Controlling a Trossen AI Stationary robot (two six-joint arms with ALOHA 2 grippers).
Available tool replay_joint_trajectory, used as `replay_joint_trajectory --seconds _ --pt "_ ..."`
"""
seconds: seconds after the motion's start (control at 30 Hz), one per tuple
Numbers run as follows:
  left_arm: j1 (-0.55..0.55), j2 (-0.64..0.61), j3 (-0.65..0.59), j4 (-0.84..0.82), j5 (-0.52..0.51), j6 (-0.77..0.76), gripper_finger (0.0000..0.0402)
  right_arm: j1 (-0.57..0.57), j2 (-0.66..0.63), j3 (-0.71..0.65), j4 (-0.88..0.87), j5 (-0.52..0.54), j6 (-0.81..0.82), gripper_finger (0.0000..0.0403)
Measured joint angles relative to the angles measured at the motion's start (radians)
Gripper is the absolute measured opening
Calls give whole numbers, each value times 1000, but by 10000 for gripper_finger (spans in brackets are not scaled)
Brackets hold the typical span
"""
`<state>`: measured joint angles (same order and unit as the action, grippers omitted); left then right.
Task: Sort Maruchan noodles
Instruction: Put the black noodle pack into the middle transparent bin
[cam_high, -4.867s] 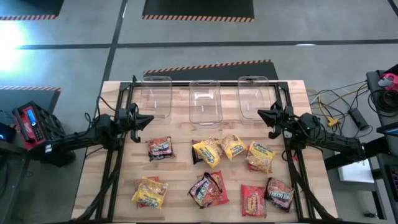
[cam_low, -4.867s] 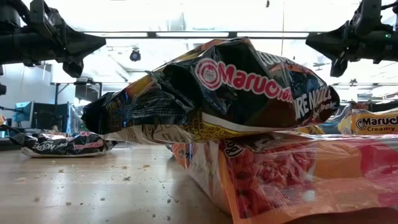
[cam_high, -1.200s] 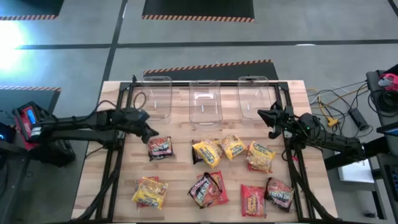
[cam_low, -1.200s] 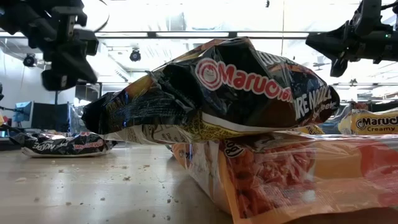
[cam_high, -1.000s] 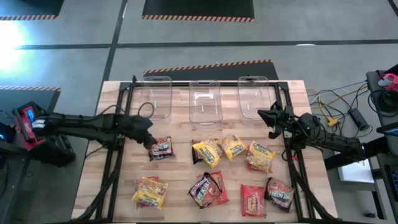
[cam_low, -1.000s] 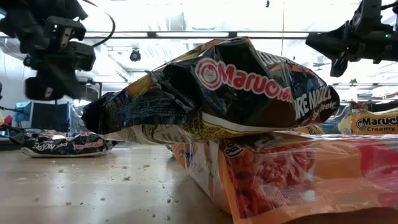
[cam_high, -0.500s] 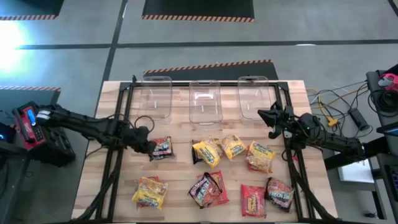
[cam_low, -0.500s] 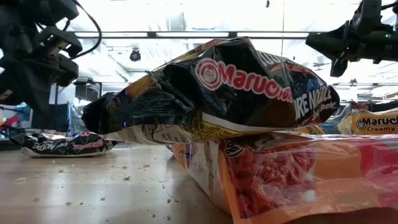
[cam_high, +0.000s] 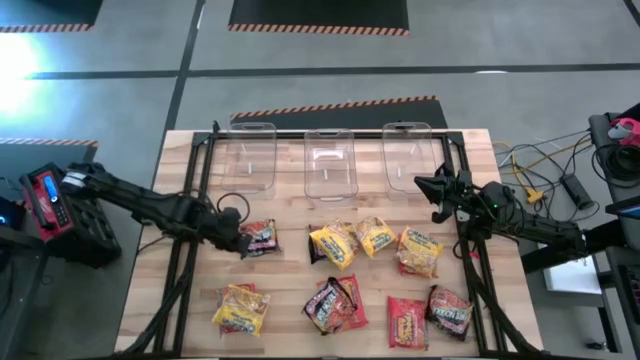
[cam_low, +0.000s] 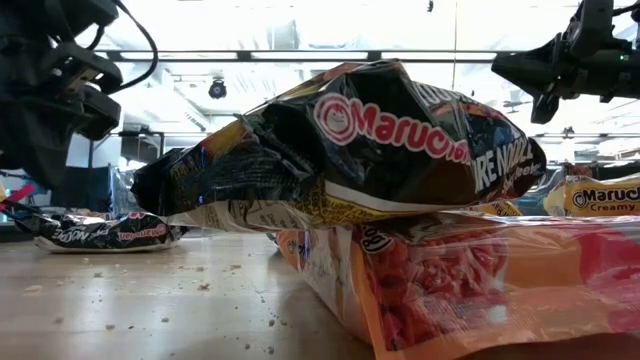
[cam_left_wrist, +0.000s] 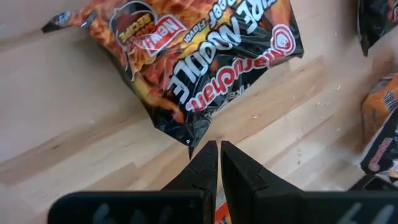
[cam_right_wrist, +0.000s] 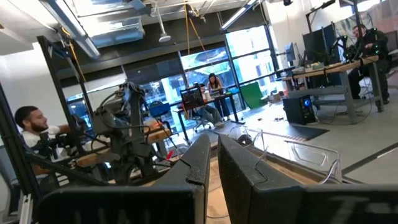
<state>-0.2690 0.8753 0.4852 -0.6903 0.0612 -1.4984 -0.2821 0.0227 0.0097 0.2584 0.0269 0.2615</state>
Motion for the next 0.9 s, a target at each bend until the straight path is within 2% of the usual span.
replay_joint_trajectory --seconds 0.13,0.23,0.4,0.67,0.8,0.9 --pt "-3 33 6 14 -25 17 25 0 0 0 0 0 0 22" --pt "-3 63 2 2 -28 -27 52 0 0 0 0 0 0 22" --pt "-3 113 -2 -8 -27 -83 128 0 0 0 0 0 0 22" --pt "-10 174 11 73 -57 -61 243 0 0 0 0 0 0 22" --pt "-23 214 7 64 -89 -109 276 0 0 0 0 0 0 22" --pt "-40 229 7 64 -102 -141 286 0 0 0 0 0 0 22"
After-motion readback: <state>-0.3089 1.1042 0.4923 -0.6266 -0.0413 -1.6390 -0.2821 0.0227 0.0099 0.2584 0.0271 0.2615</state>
